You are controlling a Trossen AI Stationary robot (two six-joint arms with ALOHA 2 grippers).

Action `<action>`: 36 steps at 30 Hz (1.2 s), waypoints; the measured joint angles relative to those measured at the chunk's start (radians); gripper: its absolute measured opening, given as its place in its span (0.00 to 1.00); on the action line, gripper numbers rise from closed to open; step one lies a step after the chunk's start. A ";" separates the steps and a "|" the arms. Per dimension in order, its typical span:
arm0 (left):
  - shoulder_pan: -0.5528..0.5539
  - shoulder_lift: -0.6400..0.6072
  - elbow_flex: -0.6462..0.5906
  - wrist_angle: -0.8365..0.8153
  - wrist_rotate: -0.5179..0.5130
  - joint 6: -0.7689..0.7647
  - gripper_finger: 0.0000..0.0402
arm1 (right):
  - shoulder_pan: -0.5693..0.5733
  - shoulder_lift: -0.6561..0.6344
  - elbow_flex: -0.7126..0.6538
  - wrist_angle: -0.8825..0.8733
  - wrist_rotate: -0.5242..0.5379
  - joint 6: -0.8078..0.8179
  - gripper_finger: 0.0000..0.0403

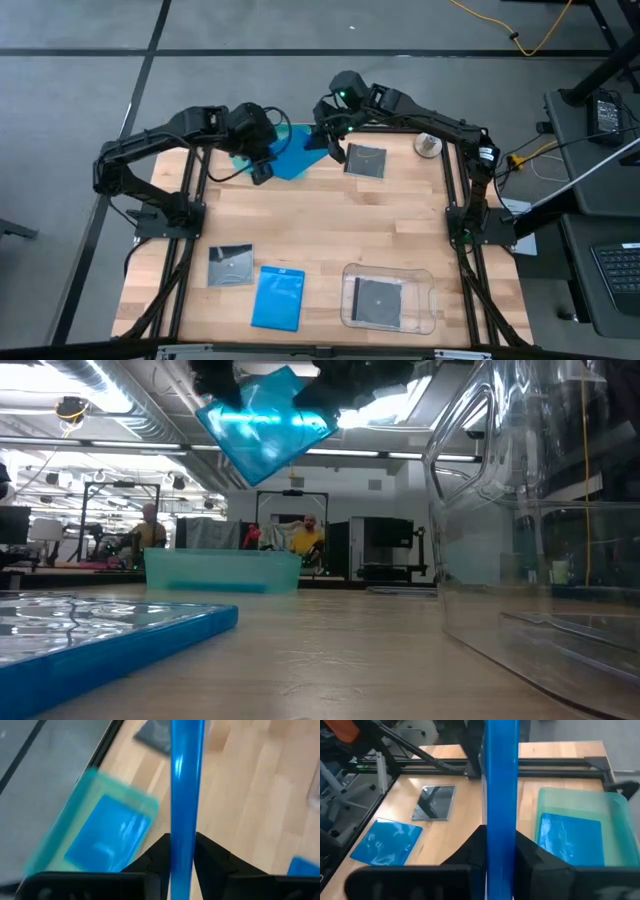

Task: Pick & place jewel cases by type
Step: Put the top dark blue CD case into the light blue bin

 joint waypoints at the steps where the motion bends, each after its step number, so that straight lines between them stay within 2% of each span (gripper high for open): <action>1: 0.001 -0.004 0.018 -0.050 -0.007 -0.001 0.18 | -0.002 0.000 0.000 -0.001 0.012 0.011 0.13; 7: 0.000 -0.060 0.147 -0.414 -0.134 -0.062 0.17 | -0.041 0.000 0.000 -0.057 0.071 0.080 0.13; 13: -0.003 -0.208 0.160 -0.339 -0.173 -0.195 0.18 | -0.091 0.000 -0.001 -0.133 0.129 0.263 0.13; 16: -0.013 -0.252 0.159 -0.345 -0.246 -0.256 0.18 | -0.109 0.000 -0.001 -0.104 0.130 0.339 0.13; 21: -0.052 -0.296 0.158 -0.344 -0.345 -0.263 0.16 | -0.121 0.009 -0.001 0.074 0.063 0.567 0.13; 26: -0.092 -0.304 0.158 -0.344 -0.438 -0.248 0.15 | -0.124 0.065 -0.001 0.322 0.058 0.850 0.13; 30: -0.118 -0.304 0.157 -0.345 -0.457 -0.203 0.16 | -0.124 0.136 -0.001 0.437 0.063 1.034 0.13; 36: -0.143 -0.304 0.152 -0.356 -0.459 -0.143 0.15 | -0.123 0.233 -0.002 0.562 0.115 1.207 0.13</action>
